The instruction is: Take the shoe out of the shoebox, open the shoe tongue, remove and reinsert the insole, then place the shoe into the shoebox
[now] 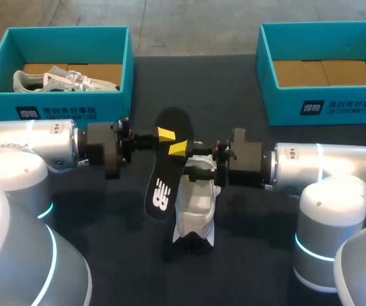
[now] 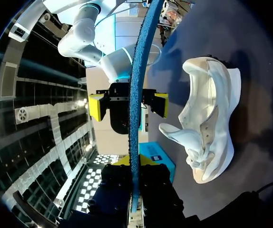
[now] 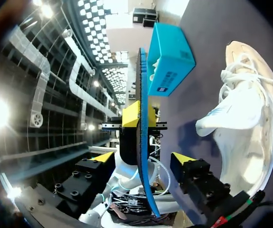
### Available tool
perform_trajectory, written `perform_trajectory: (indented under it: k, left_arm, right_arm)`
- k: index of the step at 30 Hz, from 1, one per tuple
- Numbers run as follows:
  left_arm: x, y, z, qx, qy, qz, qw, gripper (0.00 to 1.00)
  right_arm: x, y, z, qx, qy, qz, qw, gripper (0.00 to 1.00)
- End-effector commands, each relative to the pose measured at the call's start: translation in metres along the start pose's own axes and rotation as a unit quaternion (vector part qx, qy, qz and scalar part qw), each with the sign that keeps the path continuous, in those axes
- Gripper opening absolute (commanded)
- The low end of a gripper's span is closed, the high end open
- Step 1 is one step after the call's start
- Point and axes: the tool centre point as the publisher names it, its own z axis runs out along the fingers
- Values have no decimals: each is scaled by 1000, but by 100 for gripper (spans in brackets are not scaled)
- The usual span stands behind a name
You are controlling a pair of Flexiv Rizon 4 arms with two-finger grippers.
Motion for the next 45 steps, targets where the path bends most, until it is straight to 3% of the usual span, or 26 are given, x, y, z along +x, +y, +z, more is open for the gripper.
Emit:
perform_trajectory:
  k: [1, 10, 22, 36, 45]
  left_arm:
    - [-5, -3, -11, 9, 6, -6, 1000, 0]
    - [-10, -14, -23, 34, 23, -17, 999, 0]
    - [-13, -45, -41, 82, 86, -34, 992, 0]
    - [-11, -91, -34, 123, 113, -76, 983, 0]
    - [-4, -120, -27, 139, 141, -97, 975, 0]
  right_arm:
    - [5, -3, -20, 1, -19, 8, 1000, 100]
    - [1, -4, -38, -8, -46, 19, 999, 100]
    - [-1, -13, -77, -9, -97, 35, 995, 100]
    - [-3, -29, -125, 18, -150, 15, 988, 100]
    - [-19, -42, -152, 50, -171, -7, 984, 100]
